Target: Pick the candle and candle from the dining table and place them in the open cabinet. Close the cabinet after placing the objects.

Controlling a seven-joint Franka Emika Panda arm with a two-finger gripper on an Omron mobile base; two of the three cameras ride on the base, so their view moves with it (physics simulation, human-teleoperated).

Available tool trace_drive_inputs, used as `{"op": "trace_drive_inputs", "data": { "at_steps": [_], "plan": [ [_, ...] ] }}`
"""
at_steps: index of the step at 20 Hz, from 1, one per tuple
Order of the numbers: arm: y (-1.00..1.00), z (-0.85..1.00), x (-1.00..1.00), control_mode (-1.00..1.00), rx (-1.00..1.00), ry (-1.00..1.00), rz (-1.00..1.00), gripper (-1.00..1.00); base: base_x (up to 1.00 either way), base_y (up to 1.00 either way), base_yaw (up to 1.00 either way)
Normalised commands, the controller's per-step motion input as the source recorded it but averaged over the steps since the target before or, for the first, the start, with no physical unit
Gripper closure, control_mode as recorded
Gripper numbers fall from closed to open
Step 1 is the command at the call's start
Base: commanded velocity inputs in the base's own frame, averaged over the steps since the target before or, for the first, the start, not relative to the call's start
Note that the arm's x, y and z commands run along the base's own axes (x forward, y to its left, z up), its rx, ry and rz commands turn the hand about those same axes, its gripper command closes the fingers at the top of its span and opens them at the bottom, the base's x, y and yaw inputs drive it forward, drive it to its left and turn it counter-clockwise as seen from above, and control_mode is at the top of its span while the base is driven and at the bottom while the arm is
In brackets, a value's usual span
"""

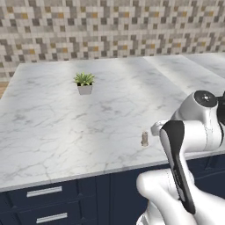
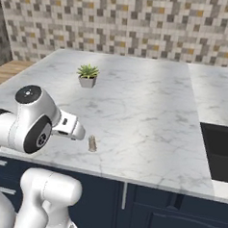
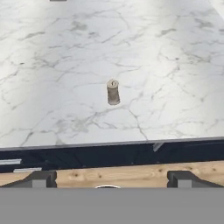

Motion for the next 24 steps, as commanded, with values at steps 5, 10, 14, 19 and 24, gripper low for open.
{"op": "trace_drive_inputs", "data": {
  "at_steps": [5, 10, 14, 19, 24],
  "plan": [
    [0.00, -0.33, 0.20, -1.00, 0.00, 0.00, 0.00, -1.00, 0.00, 0.00, 0.00],
    [0.00, -0.31, 0.21, -1.00, 0.00, 0.00, 0.00, -1.00, 0.00, 0.00, 0.00],
    [0.00, -0.27, 0.20, -1.00, 0.00, 0.00, 0.00, -1.00, 0.00, 0.00, 0.00],
    [0.00, -0.15, 0.25, -1.00, 0.00, 0.00, 0.00, -1.00, 0.00, 0.00, 0.00],
    [-0.02, -0.20, 0.25, -1.00, 0.00, 0.00, 0.00, -1.00, 0.00, 0.00, 0.00]
  ]
}}
